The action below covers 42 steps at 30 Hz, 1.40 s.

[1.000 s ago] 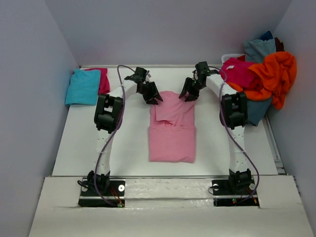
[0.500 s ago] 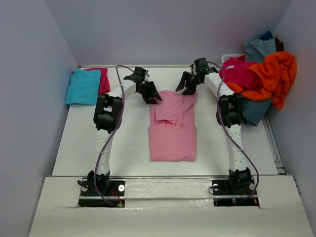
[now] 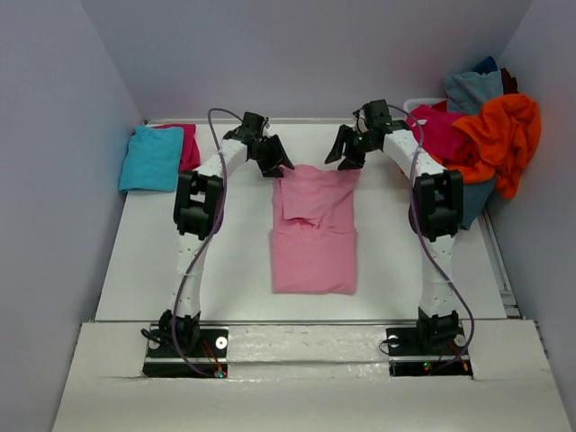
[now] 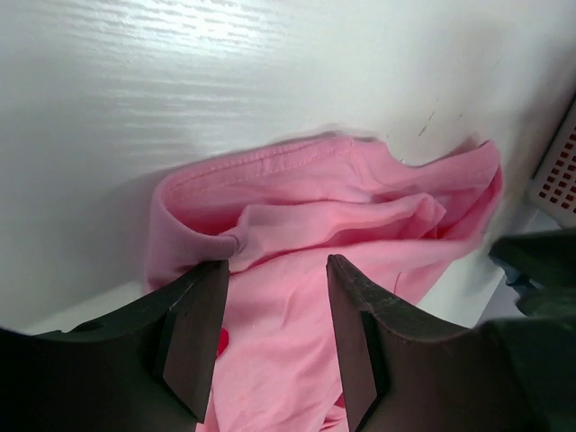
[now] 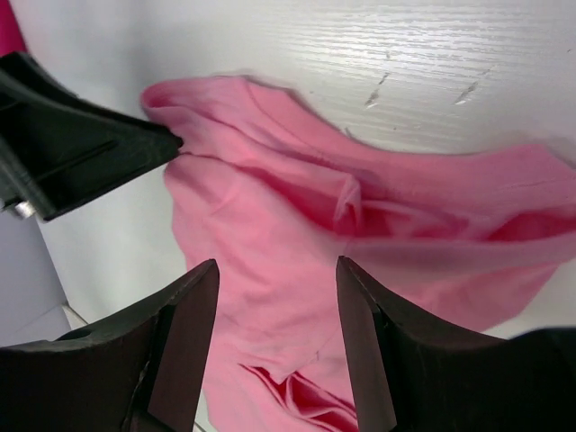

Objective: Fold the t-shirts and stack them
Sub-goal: Smooth out the 2/3-rectangle-folded T-shirt at the center of the board, then pick up the 2/3-rectangle-folded T-shirt from the center of the board.

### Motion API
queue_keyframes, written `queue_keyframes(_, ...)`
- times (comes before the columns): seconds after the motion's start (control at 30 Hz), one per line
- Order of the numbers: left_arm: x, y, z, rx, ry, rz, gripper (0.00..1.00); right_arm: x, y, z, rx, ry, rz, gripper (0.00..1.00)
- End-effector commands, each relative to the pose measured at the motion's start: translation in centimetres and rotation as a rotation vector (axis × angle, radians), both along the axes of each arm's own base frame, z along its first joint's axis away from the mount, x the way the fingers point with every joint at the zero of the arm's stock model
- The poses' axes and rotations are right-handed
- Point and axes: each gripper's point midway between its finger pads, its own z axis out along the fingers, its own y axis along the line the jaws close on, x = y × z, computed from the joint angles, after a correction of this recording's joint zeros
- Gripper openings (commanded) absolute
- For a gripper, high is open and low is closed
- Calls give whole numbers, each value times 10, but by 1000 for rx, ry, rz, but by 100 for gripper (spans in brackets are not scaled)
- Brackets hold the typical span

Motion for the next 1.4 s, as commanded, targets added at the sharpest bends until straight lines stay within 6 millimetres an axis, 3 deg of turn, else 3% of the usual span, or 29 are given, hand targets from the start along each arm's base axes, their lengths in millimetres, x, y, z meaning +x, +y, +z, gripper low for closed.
queue_keyframes(0.0,15,5,10,6,-44,22,59,1,-7,54,-3,-142,1,61)
queue_keyframes(0.2,12,6,18,5,-67,14,59,-12,-14,57,-24,-137,-13,63)
queue_keyframes(0.33,8,9,28,10,-79,19,59,-21,-18,45,-48,-92,-21,64)
queue_keyframes(0.37,4,11,36,14,-89,23,59,-29,-19,36,-51,-53,-25,63)
queue_keyframes(0.43,-2,16,44,31,-95,26,59,-41,-20,39,-41,-46,-22,63)
queue_keyframes(0.47,-11,20,39,50,-76,27,59,-54,-21,26,-37,-8,-23,63)
queue_keyframes(0.5,-15,26,59,66,-108,43,59,-62,-23,25,-40,3,-30,63)
queue_keyframes(0.53,-24,25,62,75,-112,31,59,-69,-25,37,-36,-18,-37,63)
queue_keyframes(0.57,-41,32,71,81,-112,36,59,-87,-28,22,-41,28,-36,64)
queue_keyframes(0.6,-51,34,77,75,-117,37,59,-97,-29,22,-39,38,-37,64)
queue_keyframes(0.63,-57,34,82,53,-133,47,59,-105,-31,34,-29,9,-42,64)
queue_keyframes(0.67,-83,40,60,54,-76,48,59,-114,-30,35,-12,17,-45,64)
queue_keyframes(0.7,-95,40,64,26,-80,47,60,-124,-30,32,-1,25,-41,64)
queue_keyframes(0.73,-110,38,88,-25,-113,34,60,-146,-32,14,2,84,-41,65)
queue_keyframes(0.8,-143,38,94,-64,-118,21,60,-166,-33,21,24,71,-29,65)
queue_keyframes(0.83,-157,35,95,-64,-121,3,61,-185,-38,6,11,118,-34,66)
queue_keyframes(0.87,-177,40,93,-72,-111,10,63,-192,-38,17,33,87,-43,66)
queue_keyframes(0.97,-212,37,84,-95,-98,-17,66,-232,-36,1,69,148,-31,69)
queue_keyframes(1.0,-238,37,70,-114,-49,-43,66,-239,-37,0,69,157,-38,69)
queue_keyframes(1.1,-269,43,46,-126,1,-44,66,-263,-40,2,95,153,-57,70)
queue_keyframes(1.17,-278,45,38,-140,3,-37,66,-273,-41,1,107,152,-65,71)
queue_keyframes(1.27,-312,52,8,-143,72,-44,66,-299,-43,-11,114,185,-76,72)
queue_keyframes(1.37,-323,54,-7,-155,93,-49,66,-311,-45,-18,125,202,-84,72)
